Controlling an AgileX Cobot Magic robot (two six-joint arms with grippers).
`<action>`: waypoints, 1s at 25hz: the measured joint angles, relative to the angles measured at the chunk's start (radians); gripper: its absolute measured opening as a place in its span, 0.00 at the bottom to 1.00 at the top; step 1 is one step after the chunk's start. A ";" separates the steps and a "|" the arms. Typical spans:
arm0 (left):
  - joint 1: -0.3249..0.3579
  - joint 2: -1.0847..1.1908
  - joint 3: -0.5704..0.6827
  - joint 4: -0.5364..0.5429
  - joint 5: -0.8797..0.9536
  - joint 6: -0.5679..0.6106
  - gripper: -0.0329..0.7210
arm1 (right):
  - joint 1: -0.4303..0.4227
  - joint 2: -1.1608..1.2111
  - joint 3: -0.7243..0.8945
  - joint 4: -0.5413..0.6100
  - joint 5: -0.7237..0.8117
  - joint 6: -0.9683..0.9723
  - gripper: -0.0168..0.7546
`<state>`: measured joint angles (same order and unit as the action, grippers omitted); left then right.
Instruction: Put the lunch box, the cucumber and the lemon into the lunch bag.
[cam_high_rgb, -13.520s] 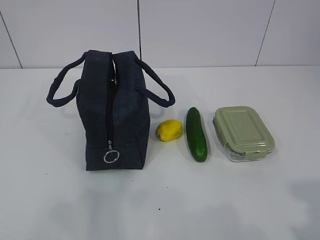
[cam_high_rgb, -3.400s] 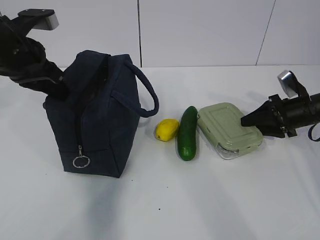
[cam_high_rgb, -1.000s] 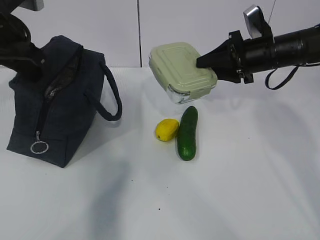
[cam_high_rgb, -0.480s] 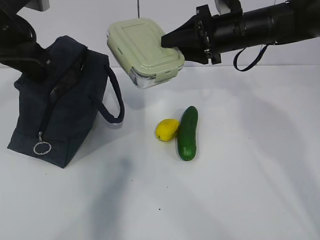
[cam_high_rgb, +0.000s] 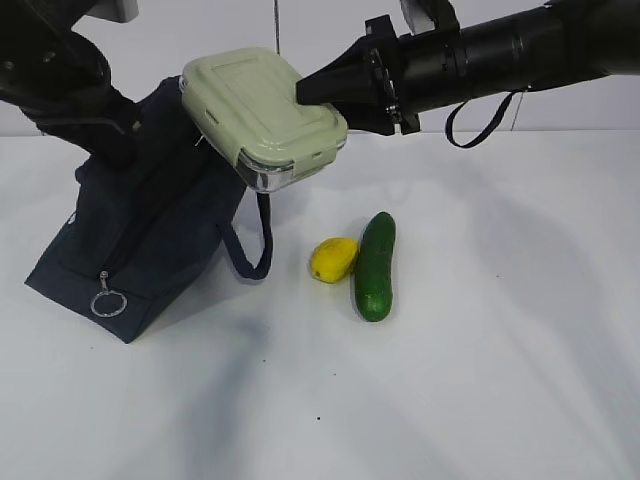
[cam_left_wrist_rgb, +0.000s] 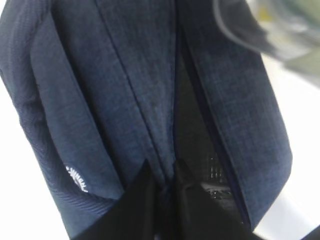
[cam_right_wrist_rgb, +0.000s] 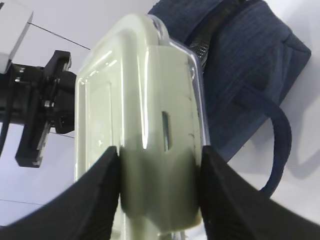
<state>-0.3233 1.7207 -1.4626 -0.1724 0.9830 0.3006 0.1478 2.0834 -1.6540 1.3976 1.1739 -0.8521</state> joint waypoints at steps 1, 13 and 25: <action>-0.005 0.000 0.000 -0.009 -0.002 -0.001 0.06 | 0.000 0.000 0.000 -0.006 0.000 0.000 0.48; -0.007 0.000 0.000 -0.097 -0.008 -0.002 0.06 | 0.002 0.079 -0.007 -0.071 0.000 0.002 0.48; -0.039 0.001 0.000 -0.130 -0.004 -0.002 0.06 | 0.021 0.152 -0.008 -0.078 -0.002 0.002 0.48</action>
<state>-0.3624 1.7219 -1.4626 -0.3025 0.9792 0.2984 0.1685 2.2351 -1.6620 1.3194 1.1715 -0.8498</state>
